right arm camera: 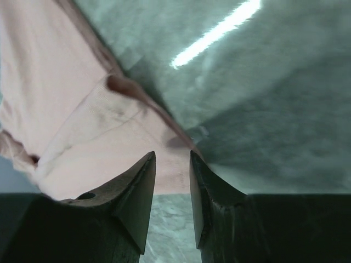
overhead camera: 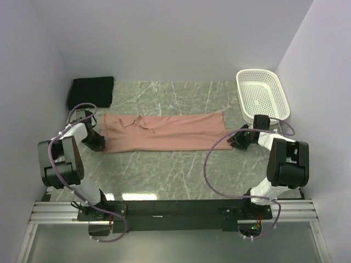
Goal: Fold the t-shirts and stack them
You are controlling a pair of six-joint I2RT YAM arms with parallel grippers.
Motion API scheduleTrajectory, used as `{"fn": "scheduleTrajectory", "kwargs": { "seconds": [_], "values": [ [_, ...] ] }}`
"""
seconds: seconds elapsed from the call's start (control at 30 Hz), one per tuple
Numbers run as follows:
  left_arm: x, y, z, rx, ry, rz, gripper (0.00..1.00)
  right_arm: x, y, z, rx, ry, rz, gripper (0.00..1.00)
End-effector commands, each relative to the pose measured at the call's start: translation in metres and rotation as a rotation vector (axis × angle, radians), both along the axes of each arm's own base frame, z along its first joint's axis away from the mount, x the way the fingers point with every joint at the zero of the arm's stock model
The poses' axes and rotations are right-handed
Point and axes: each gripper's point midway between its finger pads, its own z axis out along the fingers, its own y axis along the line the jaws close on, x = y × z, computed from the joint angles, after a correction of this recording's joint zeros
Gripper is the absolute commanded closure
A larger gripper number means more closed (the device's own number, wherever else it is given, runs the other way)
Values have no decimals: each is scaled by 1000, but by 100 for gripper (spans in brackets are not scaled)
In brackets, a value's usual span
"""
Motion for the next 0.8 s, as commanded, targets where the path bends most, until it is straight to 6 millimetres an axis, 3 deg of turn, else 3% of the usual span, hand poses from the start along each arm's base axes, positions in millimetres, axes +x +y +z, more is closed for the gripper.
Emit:
{"fn": "scheduleTrajectory", "kwargs": {
  "seconds": [0.0,0.1,0.2,0.23,0.37,0.5,0.57,0.67,0.77],
  "values": [
    [-31,14,-22,45,129,5,70,-33,-23,-18,-115,121,-47,61],
    [-26,14,-10,44,87,8,66,-33,-25,-6,-142,87,-43,61],
    [-17,13,10,47,23,3,55,-30,-24,11,-190,42,-21,60],
    [-16,13,21,50,-6,2,48,-28,-22,16,-198,28,-11,60],
    [-1,0,54,32,-118,-21,35,-17,-1,49,-238,-86,61,60],
    [16,-26,84,10,-218,-70,31,-12,44,76,-292,-205,250,59],
    [26,-49,97,2,-260,-126,34,-10,81,89,-262,-278,369,59],
    [38,-89,105,-16,-293,-225,36,-8,111,91,-253,-299,453,59],
    [42,-113,94,-28,-271,-278,39,-7,129,80,-260,-277,521,59]
  ]
}}
